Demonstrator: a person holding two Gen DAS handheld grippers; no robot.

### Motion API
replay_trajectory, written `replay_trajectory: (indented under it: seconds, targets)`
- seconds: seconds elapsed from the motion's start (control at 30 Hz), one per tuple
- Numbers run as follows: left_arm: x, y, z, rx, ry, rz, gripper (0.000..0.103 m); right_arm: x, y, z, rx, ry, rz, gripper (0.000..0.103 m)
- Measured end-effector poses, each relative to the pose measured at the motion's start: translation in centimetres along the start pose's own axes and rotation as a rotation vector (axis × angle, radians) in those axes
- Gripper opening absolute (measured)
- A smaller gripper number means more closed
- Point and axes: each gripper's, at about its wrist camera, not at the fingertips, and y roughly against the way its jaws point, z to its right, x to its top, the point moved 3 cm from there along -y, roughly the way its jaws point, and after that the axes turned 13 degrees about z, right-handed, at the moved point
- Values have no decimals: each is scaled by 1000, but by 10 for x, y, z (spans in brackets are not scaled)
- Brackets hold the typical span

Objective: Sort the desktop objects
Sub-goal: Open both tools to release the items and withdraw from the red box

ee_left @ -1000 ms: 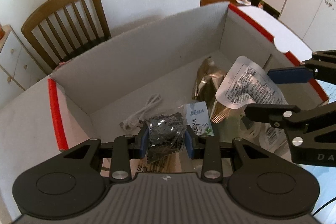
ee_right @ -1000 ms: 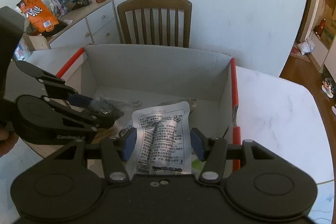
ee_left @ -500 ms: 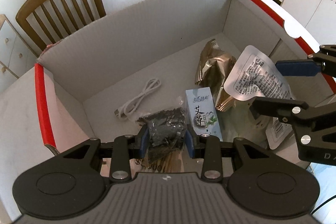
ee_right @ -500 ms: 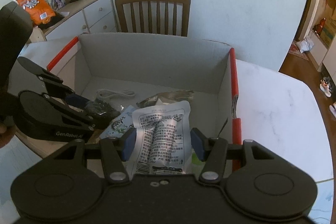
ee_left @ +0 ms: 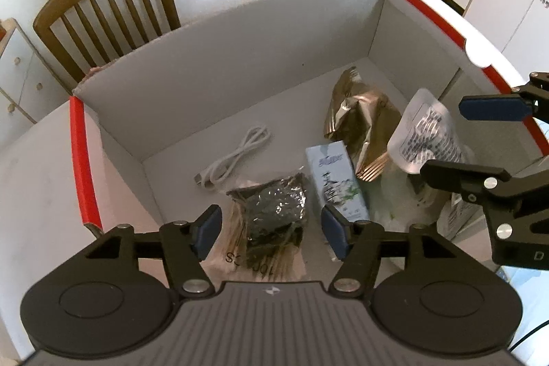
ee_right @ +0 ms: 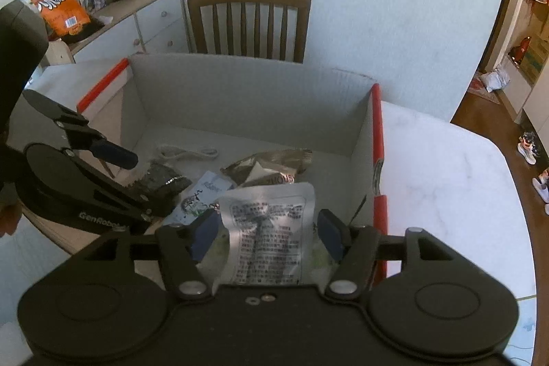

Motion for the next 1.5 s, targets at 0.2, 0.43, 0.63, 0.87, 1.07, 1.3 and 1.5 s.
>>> replay_trajectory:
  seconds: [0.2, 0.43, 0.63, 0.87, 1.07, 1.3, 1.5]
  targets:
    - [7, 14, 4, 0, -2, 41, 67, 5, 11, -1, 4, 6, 22, 64]
    - [11, 34, 9, 2, -16, 76, 67, 12, 27, -2, 6, -1, 41, 64]
    - [13, 63, 14, 2, -6, 129, 67, 14, 46, -4, 24, -16, 50, 64]
    - [11, 89, 19, -1, 4, 175, 67, 16, 71, -11, 34, 3, 71, 64]
    - [7, 114, 27, -7, 0, 212, 67, 16, 93, -13, 39, 11, 92, 64]
    - [-5, 142, 32, -20, 15, 245, 67, 12, 118, -19, 55, 7, 109, 64]
    - [-20, 168, 38, -18, 14, 280, 67, 7, 136, -27, 65, 1, 125, 64]
